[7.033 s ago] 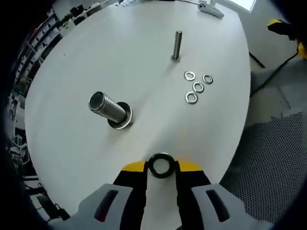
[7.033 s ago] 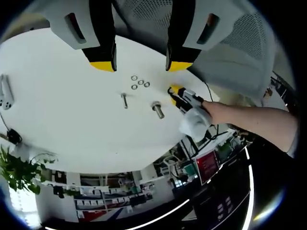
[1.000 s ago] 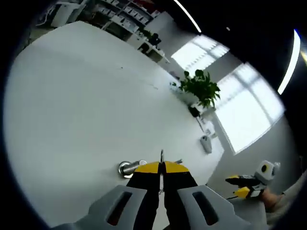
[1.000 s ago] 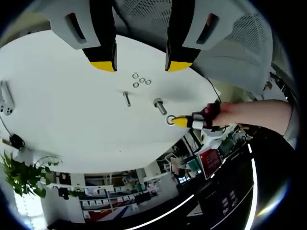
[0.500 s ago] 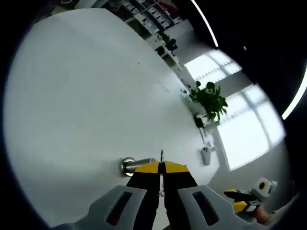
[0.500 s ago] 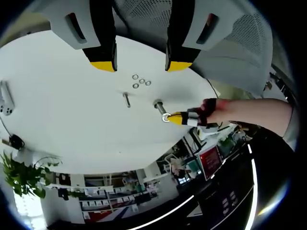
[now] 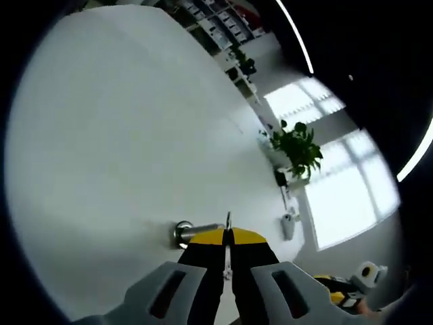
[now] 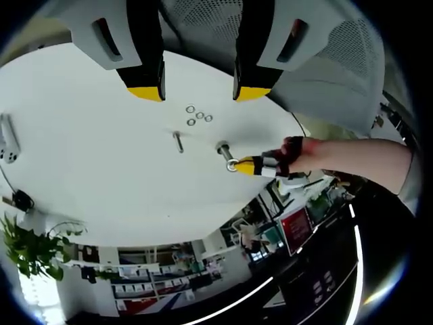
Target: Place the washer onto the threaded stud by aligning its center hole with the stud, sliding it down to the base, and recovering from edge contact or off-axis alignment until the washer reaches the visible bottom stop.
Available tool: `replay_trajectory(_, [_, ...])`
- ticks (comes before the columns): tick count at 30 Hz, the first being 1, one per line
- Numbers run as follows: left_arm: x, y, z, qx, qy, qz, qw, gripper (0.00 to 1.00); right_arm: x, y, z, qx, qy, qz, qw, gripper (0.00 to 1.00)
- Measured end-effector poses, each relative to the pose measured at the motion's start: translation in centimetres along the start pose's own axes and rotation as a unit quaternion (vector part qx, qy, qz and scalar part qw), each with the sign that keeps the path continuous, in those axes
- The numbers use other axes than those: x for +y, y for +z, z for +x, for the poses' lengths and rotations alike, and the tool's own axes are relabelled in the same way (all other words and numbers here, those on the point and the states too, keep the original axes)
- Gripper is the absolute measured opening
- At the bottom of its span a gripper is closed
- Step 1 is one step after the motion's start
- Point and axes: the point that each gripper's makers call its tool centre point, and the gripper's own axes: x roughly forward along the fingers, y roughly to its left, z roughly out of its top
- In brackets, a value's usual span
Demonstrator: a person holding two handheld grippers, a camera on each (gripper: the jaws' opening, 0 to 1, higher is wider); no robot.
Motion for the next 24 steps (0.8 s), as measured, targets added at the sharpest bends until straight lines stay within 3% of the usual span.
replay_trajectory(9, [-0.1,-0.2,-0.3,0.001,0.01,0.014,0.9998,0.0,-0.1,0.0,0.0,0.0,-0.001,0.0,1.0,0.42])
replay_trajectory(16, [-0.7,-0.3,-0.4,0.011,0.0,0.025,0.9996,0.0,0.0,0.0,0.0,0.0,-0.001,0.0,1.0,0.42])
replay_trajectory(21, [-0.4,-2.0,-1.4,0.074,-0.004,0.074,0.9945,0.0,0.0,0.0,0.0,0.0,0.0,0.0,1.0,0.42])
replay_trajectory(24, [0.2,-2.8,-1.6,0.091,0.001,0.079,0.9927,0.0,0.0,0.0,0.0,0.0,0.001,0.0,1.0,0.42])
